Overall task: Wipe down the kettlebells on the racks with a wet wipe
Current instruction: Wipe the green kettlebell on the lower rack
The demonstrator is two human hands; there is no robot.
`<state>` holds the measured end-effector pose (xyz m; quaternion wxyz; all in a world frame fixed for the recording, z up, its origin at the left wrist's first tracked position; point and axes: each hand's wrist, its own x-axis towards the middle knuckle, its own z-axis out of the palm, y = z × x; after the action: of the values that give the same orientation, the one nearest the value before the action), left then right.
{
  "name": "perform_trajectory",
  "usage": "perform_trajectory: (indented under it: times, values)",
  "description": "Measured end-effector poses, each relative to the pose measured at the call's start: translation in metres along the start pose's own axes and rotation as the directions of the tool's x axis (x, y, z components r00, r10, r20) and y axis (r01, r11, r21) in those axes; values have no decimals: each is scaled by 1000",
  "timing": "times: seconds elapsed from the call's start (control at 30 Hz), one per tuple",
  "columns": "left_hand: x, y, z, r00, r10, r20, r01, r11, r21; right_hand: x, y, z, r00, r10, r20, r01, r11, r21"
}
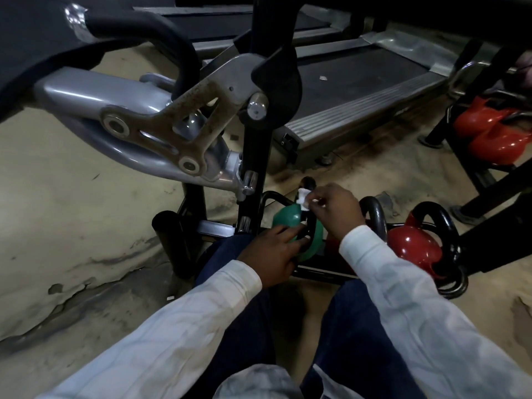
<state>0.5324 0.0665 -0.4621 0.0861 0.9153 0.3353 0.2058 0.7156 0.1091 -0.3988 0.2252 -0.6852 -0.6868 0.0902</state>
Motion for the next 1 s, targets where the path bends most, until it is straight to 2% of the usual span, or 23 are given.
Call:
perform_trajectory:
  times: [0.03,0.07,0.1,0.13,0.17,0.2,0.23,0.27,0.37,0.43,0.5,0.6,0.67,0.7,0.77,0.8,0.87,1.0]
  values:
    - [0,0,0,1000,0,2,0,1000,4,-3,9,5,993,115,-27,-108,976,189]
    - [-1,0,0,1000,-1,0,1,1000,7,-5,17,11,968,253,0,-228,872,433]
    - [-1,1,-1,1000,-3,-5,3,1000,7,-7,20,16,927,366,79,-319,664,676]
    - [-1,1,-1,1000,-5,-15,5,1000,4,-8,25,26,878,427,216,-395,391,832]
    - [-2,2,-2,1000,-5,-24,5,1000,3,-7,30,35,837,418,352,-439,131,889]
    - [-2,3,-2,1000,-2,-30,2,1000,6,-6,34,43,811,382,444,-465,-42,885]
    - [-2,3,-2,1000,1,-28,-1,1000,12,-7,36,51,797,344,497,-480,-138,866]
    - [-3,4,-2,1000,2,-24,-2,1000,19,-10,38,57,798,317,513,-481,-177,859]
    - [-7,6,-1,1000,13,-25,-12,999,34,-24,31,60,817,295,495,-455,-199,868]
    - [-10,7,0,1000,25,-14,-25,999,38,-40,28,52,825,353,441,-430,-115,895]
    - [-13,7,2,1000,25,2,-25,999,35,-51,22,41,859,400,319,-374,65,925]
    - [-16,6,5,999,21,42,-22,999,32,-50,6,21,902,419,106,-315,471,824]
    - [-16,6,4,998,24,57,-26,999,35,-36,-1,12,944,329,-21,-252,761,598]
    - [-16,6,3,998,25,58,-27,999,38,-26,-6,8,961,268,-63,-213,869,447]
    - [-15,7,3,998,16,67,-19,999,43,2,-14,5,988,144,-57,-141,988,58]
    - [-15,7,3,997,12,75,-16,999,46,15,-22,5,996,87,-6,-87,982,-169]
    - [-14,7,3,996,9,92,-14,998,54,36,-41,11,990,19,138,52,866,-498]
    - [-14,6,1,997,50,65,-53,998,46,46,-67,24,951,63,301,208,589,-781]
